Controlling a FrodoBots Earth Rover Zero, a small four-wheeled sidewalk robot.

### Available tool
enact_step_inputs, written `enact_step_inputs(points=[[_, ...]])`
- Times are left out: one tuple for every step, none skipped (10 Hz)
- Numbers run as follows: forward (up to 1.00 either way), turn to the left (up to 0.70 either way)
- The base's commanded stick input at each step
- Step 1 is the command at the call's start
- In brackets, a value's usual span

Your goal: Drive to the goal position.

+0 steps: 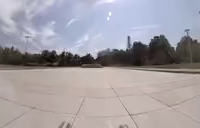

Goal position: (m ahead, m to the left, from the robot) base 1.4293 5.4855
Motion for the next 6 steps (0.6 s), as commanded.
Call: enact_step_inputs(points=[[0.70,0.00],[0.70,0.00],[0.70,0.00],[0.70,0.00],[0.70,0.00],[0.70,0.00]])
